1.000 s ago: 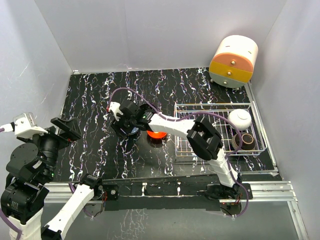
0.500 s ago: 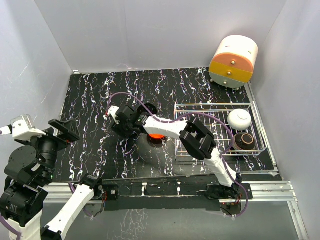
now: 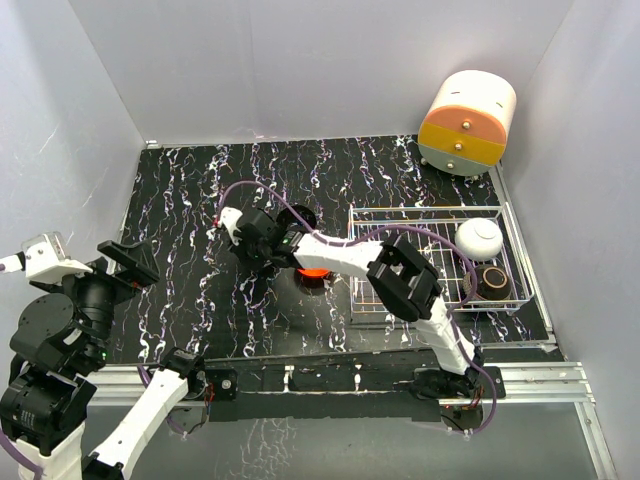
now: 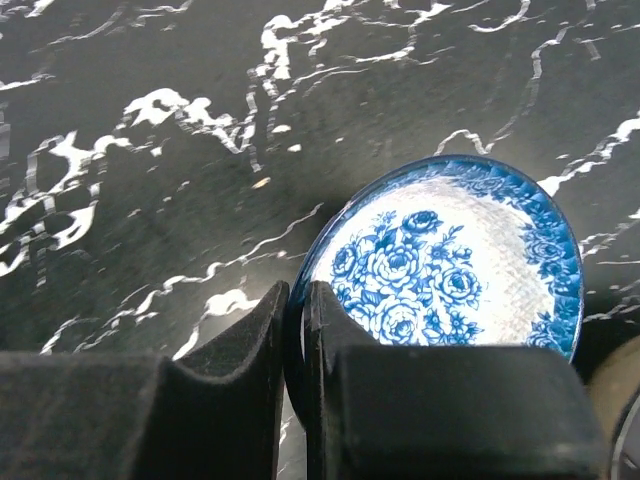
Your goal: Load the bowls into the dish rack
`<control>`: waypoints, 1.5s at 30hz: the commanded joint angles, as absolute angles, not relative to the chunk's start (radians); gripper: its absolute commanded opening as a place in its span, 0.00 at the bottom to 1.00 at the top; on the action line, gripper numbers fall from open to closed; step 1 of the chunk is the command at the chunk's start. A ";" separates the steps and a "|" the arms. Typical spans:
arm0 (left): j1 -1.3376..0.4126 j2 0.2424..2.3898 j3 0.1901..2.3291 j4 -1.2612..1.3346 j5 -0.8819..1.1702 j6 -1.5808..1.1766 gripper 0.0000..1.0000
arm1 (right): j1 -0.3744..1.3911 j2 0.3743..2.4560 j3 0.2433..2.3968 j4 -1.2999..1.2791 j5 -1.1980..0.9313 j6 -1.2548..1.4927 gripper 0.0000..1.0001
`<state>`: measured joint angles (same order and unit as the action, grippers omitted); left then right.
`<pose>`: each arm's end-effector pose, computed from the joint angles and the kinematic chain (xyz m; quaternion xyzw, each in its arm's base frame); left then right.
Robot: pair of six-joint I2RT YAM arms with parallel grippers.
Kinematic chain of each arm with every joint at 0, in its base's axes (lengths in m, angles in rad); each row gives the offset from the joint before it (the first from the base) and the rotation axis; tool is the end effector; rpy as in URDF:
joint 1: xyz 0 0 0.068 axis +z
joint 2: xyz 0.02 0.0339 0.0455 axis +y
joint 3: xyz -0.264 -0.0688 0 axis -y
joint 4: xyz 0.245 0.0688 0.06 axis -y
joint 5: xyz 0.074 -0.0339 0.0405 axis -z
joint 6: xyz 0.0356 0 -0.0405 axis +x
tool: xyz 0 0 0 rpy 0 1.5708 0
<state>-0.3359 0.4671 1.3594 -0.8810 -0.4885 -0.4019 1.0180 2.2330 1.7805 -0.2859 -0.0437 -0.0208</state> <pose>0.0025 0.0168 0.4620 -0.1944 0.6762 -0.0902 0.7049 0.2664 0.4348 0.1948 -0.4615 0.7894 0.2108 0.3454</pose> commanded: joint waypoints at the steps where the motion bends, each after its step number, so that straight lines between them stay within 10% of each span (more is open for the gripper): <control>1: -0.339 0.465 1.368 -0.884 -0.502 -0.391 0.97 | 1.024 2.098 1.671 -0.111 -0.342 0.111 0.08; 13: -0.339 0.489 1.395 -0.874 -0.484 -0.375 0.97 | 0.851 1.603 1.156 0.671 -0.689 0.749 0.08; 26: -0.339 0.539 1.390 -0.814 -0.411 -0.364 0.97 | 0.299 1.028 0.658 0.779 -0.736 1.191 0.08; 45: -0.339 0.556 1.368 -0.787 -0.378 -0.375 0.97 | 0.006 1.088 0.173 1.148 -0.746 1.652 0.08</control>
